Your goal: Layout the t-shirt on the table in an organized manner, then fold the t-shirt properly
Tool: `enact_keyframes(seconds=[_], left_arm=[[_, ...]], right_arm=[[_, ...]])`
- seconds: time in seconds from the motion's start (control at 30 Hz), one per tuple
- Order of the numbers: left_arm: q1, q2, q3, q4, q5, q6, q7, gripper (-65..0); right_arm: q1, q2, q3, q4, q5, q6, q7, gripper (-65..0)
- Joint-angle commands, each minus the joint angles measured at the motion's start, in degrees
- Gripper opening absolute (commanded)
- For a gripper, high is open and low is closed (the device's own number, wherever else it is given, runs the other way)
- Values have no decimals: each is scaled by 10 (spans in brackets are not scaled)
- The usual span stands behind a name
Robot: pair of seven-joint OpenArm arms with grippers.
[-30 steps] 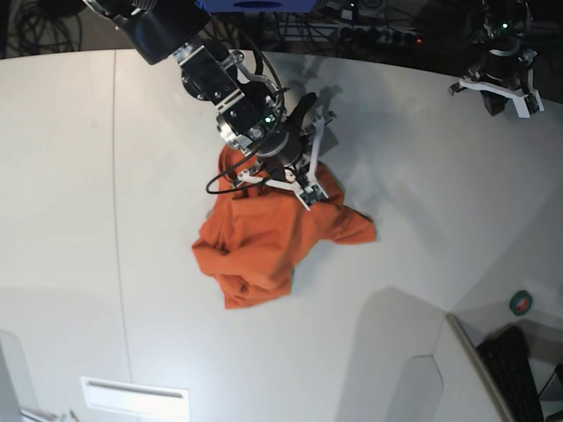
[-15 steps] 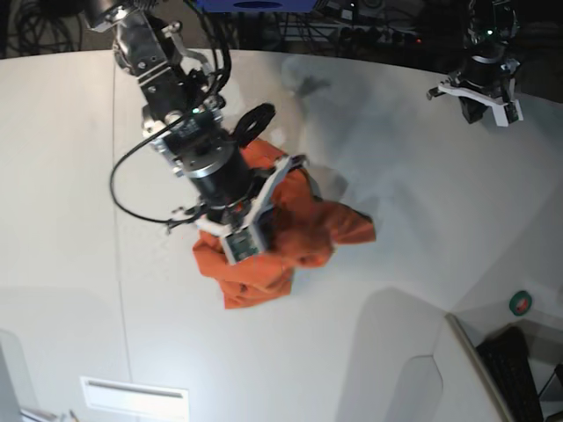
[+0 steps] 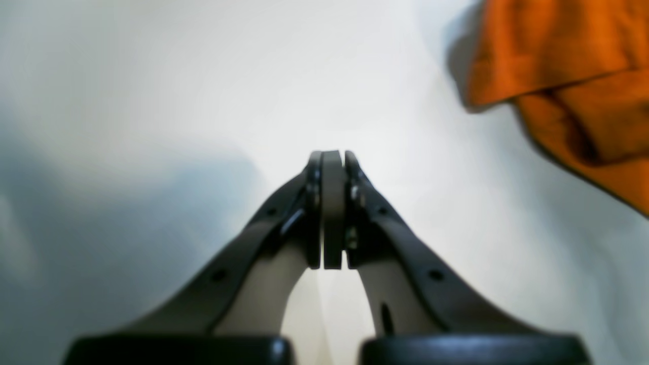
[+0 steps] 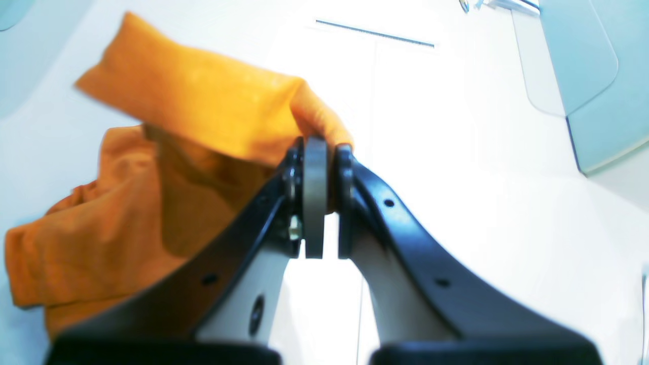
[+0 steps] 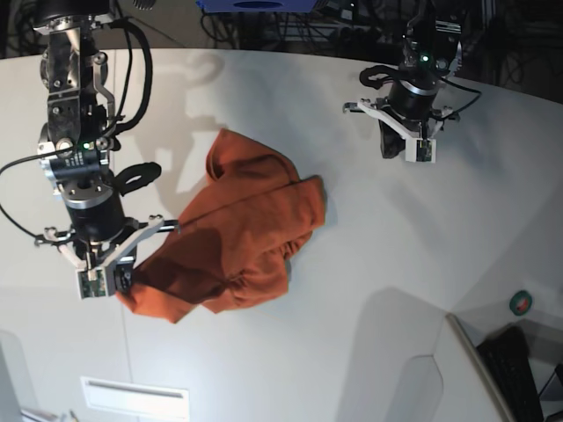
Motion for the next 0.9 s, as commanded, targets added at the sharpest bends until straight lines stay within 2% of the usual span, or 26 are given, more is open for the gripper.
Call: enact_keyframes(seconds=[0.0, 0.1, 0.37, 0.53, 0.67, 0.7, 0.8, 0.87], left_arm=[[-3, -6, -5, 9, -13, 6, -11, -650], [-6, -11, -6, 2, -39, 6, -11, -650], [-7, -11, 0, -2, 4, 6, -11, -650], [-23, -13, 11, 0, -40, 6, -11, -650], [-37, -12, 8, -1, -112, 6, -11, -650], [-39, -12, 7, -1, -137, 6, -11, -637], [-66, -12, 12, -8, -193, 6, -7, -448], [-89, -12, 30, -23, -217, 6, 14, -390]], right_arm=[[3, 7, 2, 11, 0, -1, 16, -650], [-15, 7, 2, 12, -1, -1, 16, -650], [-42, 3, 2, 9, 0, -1, 16, -650], [-45, 3, 2, 9, 0, -1, 16, -650], [-51, 3, 2, 9, 0, -1, 16, -650], [-52, 3, 2, 9, 0, -1, 16, -650], [-54, 3, 2, 9, 0, -1, 16, -650], [-59, 3, 2, 9, 0, -1, 16, -650]])
